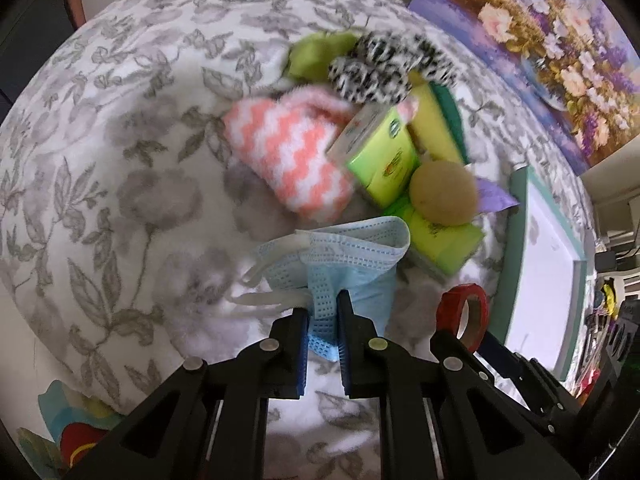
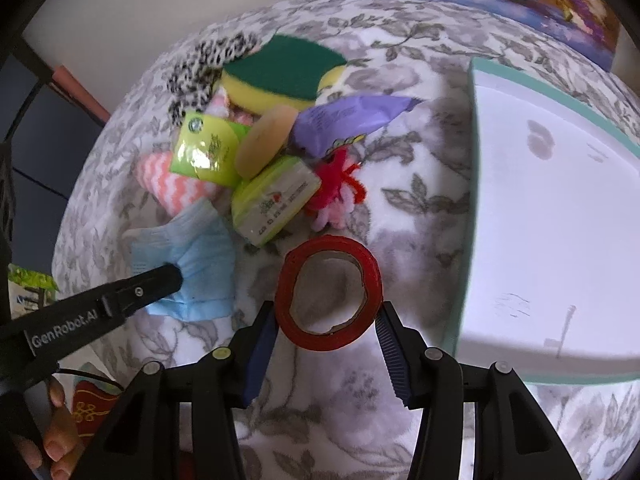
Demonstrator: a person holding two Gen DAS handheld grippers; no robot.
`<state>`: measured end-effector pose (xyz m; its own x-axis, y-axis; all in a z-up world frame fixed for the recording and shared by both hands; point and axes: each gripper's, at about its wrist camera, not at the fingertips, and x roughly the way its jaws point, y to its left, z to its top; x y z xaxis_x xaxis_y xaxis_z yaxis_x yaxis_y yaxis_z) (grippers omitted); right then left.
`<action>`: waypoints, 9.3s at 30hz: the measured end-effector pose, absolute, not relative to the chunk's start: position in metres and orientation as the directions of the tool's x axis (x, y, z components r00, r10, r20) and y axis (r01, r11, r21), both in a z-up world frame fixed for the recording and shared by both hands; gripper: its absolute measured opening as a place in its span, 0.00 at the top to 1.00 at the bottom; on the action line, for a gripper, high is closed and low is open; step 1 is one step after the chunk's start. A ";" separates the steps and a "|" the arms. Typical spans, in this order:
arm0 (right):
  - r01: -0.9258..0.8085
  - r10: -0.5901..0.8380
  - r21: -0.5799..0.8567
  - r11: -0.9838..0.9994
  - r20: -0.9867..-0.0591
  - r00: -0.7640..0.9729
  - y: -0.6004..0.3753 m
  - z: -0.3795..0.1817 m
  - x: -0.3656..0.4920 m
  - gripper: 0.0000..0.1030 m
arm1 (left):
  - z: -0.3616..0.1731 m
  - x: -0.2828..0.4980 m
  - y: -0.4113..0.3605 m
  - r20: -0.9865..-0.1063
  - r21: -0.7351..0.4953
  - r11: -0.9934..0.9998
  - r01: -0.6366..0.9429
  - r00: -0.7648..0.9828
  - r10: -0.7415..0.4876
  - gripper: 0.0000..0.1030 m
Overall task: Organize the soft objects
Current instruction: 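Carry the mask with the left tool while the right tool carries the tape to the tray, then open the right tool to drop the tape in the tray while the left tool releases the mask, then move both open tools back from the tray to the pile, then grasp the pink striped cloth with the left tool while the right tool grasps the green tissue pack, then lift and carry the cloth with the left tool while the right tool carries the pack to the tray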
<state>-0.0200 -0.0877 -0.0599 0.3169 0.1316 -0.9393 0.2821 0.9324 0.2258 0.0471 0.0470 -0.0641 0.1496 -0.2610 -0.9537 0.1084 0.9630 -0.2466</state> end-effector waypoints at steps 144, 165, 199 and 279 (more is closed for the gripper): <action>0.425 -0.050 0.109 0.898 -0.937 0.347 -0.150 -0.025 -0.005 0.00 | -0.013 0.088 0.039 -0.933 -0.089 0.996 -0.031 0.353 -0.073 0.01; 0.378 0.125 0.298 0.877 -0.899 0.420 -0.127 -0.040 0.023 0.11 | -0.034 0.108 0.089 -0.922 -0.257 0.951 -0.170 0.338 -0.189 0.01; 0.290 0.236 0.345 0.893 -0.906 0.353 -0.092 -0.068 0.043 0.65 | -0.090 0.132 0.094 -0.917 -0.380 0.889 -0.255 0.234 -0.324 0.78; 0.668 -0.061 0.412 0.620 -0.823 0.565 -0.318 0.025 -0.109 0.78 | 0.113 -0.014 -0.111 -0.571 -0.411 0.683 0.603 0.414 -0.709 0.90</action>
<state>-0.1093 -0.3181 0.0249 0.5645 -0.0607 -0.8232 0.6677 0.6199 0.4122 -0.0142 -0.1113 0.1127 0.4143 -0.7091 -0.5706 0.6034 0.6833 -0.4110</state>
